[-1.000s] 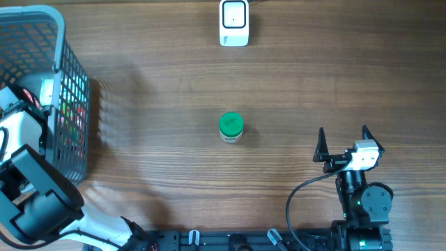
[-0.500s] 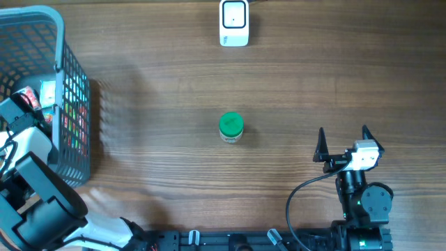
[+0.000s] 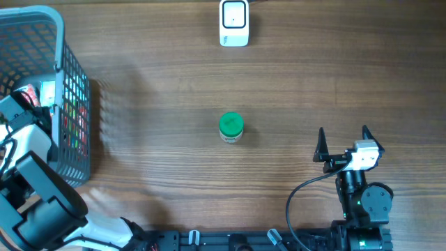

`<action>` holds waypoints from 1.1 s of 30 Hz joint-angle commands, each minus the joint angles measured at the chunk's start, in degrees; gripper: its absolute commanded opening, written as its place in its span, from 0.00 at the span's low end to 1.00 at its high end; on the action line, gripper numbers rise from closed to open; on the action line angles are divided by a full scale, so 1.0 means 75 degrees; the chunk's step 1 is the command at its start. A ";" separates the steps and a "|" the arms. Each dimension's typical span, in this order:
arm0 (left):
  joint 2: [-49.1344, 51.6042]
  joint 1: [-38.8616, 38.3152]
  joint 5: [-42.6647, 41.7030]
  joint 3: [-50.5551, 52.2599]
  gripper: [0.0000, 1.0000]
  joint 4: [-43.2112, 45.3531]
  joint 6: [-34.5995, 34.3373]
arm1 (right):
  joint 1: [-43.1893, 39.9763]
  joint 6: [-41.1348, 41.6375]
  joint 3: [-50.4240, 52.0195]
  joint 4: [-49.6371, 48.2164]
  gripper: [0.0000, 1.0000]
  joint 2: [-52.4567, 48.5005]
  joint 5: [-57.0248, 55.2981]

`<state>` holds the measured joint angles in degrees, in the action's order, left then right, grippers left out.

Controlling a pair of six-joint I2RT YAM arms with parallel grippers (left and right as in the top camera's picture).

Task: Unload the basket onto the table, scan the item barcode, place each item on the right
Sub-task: 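Grasp the HARIBO gummy bag in the basket with the left gripper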

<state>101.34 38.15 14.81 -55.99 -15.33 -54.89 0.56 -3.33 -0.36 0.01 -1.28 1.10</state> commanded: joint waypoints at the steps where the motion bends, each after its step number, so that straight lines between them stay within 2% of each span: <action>1: 0.0720 -0.0137 -0.2063 0.0863 1.00 -0.1023 -0.0507 | 0.0029 -0.0102 0.0006 -0.0020 1.00 -0.0003 0.0093; 7: 0.0705 -0.0137 -0.2020 0.0866 1.00 -0.1413 -0.0510 | 0.0029 -0.0105 0.0006 -0.0020 1.00 -0.0003 0.0096; 17: 0.1341 -0.0146 -0.1973 0.0866 0.99 -0.0667 -0.0507 | 0.0029 -0.0105 0.0006 -0.0020 1.00 -0.0003 0.0093; 19: 0.1696 -0.0143 -0.1970 0.0866 0.86 -0.0513 -0.0504 | 0.0029 -0.0105 0.0006 -0.0020 1.00 -0.0003 0.0093; 21: 0.1929 -0.0143 -0.1970 0.0866 0.65 -0.0443 -0.0504 | 0.0029 -0.0105 0.0006 -0.0020 1.00 -0.0003 0.0093; 25: 0.1990 -0.0152 -0.2530 0.0863 0.04 -0.0379 -0.0079 | 0.0029 -0.0105 0.0006 -0.0020 1.00 -0.0003 0.0093; 29: 0.1891 -0.0149 -0.3348 0.0833 0.04 -0.0402 0.0274 | 0.0029 -0.0108 0.0006 -0.0020 1.00 -0.0003 0.0093; 33: 0.1037 -0.0149 -0.3544 0.0376 0.04 -0.1402 0.0274 | 0.0029 -0.0105 0.0006 -0.0020 1.00 -0.0003 0.0093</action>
<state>104.42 38.98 2.96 -57.93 -14.74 -54.08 0.56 -3.33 -0.36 0.01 -1.28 1.13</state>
